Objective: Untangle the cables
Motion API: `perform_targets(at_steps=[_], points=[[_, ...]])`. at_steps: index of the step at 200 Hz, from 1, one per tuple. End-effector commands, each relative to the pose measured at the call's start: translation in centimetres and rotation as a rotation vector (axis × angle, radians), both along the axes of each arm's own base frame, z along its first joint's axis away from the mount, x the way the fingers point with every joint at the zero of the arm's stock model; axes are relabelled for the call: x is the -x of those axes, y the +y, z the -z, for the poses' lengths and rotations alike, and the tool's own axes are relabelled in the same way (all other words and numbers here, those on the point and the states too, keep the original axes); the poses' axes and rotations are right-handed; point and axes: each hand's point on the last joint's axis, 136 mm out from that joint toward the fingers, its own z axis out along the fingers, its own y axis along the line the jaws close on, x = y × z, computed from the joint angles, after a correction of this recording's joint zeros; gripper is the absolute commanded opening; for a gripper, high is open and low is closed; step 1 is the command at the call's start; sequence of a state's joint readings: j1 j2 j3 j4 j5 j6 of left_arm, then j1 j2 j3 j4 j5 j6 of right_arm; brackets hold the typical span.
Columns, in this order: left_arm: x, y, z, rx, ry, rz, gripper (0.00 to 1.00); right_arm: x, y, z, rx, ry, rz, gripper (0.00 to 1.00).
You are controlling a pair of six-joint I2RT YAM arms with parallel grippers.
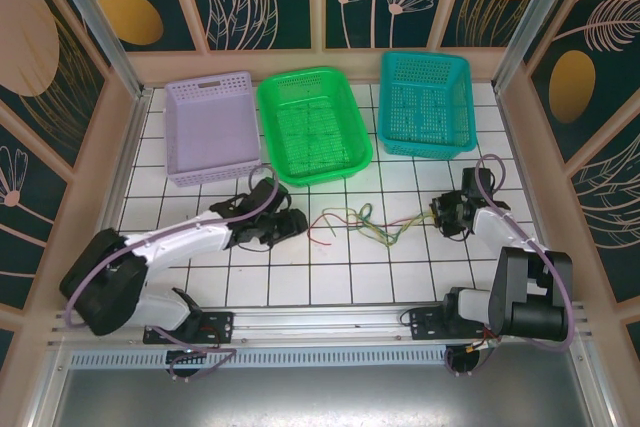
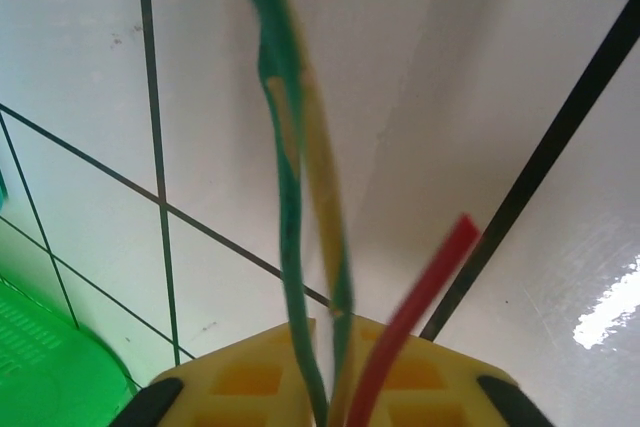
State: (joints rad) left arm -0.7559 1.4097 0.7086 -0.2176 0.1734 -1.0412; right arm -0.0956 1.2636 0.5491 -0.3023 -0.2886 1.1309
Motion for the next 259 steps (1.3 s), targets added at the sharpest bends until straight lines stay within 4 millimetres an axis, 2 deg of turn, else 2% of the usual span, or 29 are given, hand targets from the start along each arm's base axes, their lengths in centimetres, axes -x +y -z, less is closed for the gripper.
perform_targets(at_steps=[1,23,38,62,82,120,136,164,167,187,205,218,221,232,245,249,259], points=[[-0.4,-2.5,-0.2,0.05,-0.008,0.061,0.56,-0.3,-0.2,-0.6,0.015,0.012,-0.014,0.2],[0.6,-3.4,1.2,0.07,0.091,0.024,0.57,-0.4,0.0,-0.9,0.008,0.016,-0.022,0.28],[1.1,-3.1,2.2,0.015,0.143,-0.006,0.58,-0.3,0.1,-1.2,0.006,0.026,-0.027,0.38],[1.3,-3.6,2.8,0.02,0.188,-0.026,0.57,0.6,0.1,-1.6,0.017,0.048,-0.037,0.54],[1.2,-4.0,3.4,-0.001,0.203,-0.033,0.55,1.4,-0.1,-2.1,0.037,0.05,-0.045,0.63],[0.5,-4.6,4.4,-0.021,0.197,-0.055,0.46,2.9,0.0,-2.8,0.055,0.046,-0.067,0.67],[-0.3,-4.8,4.2,-0.019,0.168,-0.072,0.4,3.4,0.1,-2.6,0.055,0.049,-0.078,0.67],[-1.5,-5.7,3.3,0.019,0.123,-0.086,0.38,4.3,0.3,-2.2,0.052,0.071,-0.096,0.68],[-1.4,-5.6,4.1,0.003,0.139,-0.087,0.37,4.4,0.3,-2.2,0.052,0.07,-0.097,0.68],[-1.6,-6.2,4.3,0.006,0.144,-0.072,0.33,4.5,0.4,-2.6,0.07,0.056,-0.115,0.68],[-1.8,-6.1,3.6,-0.008,0.126,-0.065,0.35,4.5,0.7,-2.8,0.078,0.053,-0.133,0.68],[-2.3,-5.7,2.5,-0.041,0.081,-0.049,0.42,4.4,0.9,-3.0,0.084,0.049,-0.143,0.68],[-2.5,-5.8,1.3,-0.027,0.053,-0.042,0.44,4.4,1.0,-3.0,0.085,0.048,-0.147,0.68],[-2.9,-5.9,-0.2,-0.03,-0.007,0.005,0.48,4.1,1.2,-3.3,0.095,0.037,-0.157,0.68],[-2.9,-5.7,-0.9,-0.058,-0.065,0.088,0.51,3.5,1.2,-3.9,0.118,0.023,-0.172,0.68],[-3.5,-6.2,-2.1,-0.053,-0.101,0.113,0.52,3.3,1.1,-4.1,0.125,0.021,-0.177,0.69],[-3.4,-6.0,-2.2,-0.094,-0.128,0.176,0.54,3.0,0.8,-4.7,0.151,0.021,-0.193,0.68]])
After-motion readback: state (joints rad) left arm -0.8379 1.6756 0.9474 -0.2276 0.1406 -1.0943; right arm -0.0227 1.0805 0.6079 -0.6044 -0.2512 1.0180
